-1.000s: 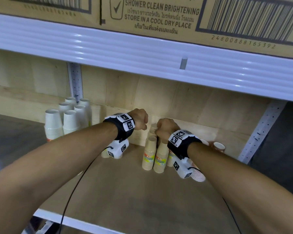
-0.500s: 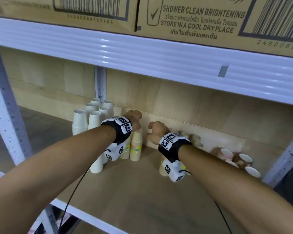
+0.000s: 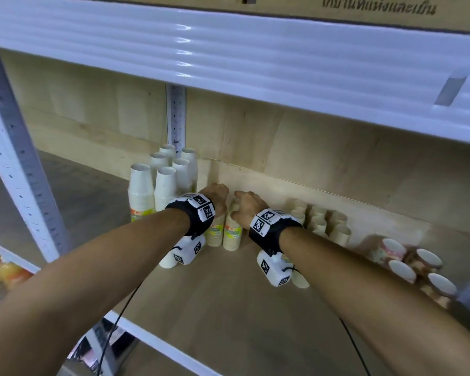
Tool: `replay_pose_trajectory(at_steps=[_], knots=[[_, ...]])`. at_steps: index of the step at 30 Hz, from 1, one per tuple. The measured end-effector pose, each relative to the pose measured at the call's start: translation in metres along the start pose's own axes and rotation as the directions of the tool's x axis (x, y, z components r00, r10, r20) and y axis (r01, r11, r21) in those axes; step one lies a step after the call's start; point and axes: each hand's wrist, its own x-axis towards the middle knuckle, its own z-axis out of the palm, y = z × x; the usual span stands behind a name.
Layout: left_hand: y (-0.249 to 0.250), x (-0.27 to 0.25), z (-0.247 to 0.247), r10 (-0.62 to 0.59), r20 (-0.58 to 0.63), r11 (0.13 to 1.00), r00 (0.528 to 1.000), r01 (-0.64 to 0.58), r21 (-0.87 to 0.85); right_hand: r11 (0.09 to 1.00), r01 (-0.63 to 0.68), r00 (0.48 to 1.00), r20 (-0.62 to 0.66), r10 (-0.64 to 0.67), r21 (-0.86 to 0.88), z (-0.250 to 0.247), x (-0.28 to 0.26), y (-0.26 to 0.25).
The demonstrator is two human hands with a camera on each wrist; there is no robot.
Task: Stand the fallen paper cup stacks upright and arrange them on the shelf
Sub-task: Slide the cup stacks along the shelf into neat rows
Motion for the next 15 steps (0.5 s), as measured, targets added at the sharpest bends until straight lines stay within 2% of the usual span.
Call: replay_pose_trajectory(at_steps=[5, 9, 15], knots=[[-0.004, 0.003, 0.006, 0.025, -0.003, 0.999, 1.000, -0.025, 0.044, 0.999, 0.050, 0.999, 0.005, -0.050, 0.016, 0.007, 0.003, -0.004], [-0.004, 0.006, 0.006, 0.051, -0.029, 0.997, 0.998, -0.049, 0.064, 0.999, 0.032, 0.999, -0.031, -0.031, 0.043, 0.005, 0.002, -0.005], [0.000, -0.001, 0.003, 0.059, -0.052, 0.996, 0.997, -0.055, 0.076, 0.998, 0.020, 1.000, -0.018, -0.019, 0.061, 0.000, -0.009, -0.005]])
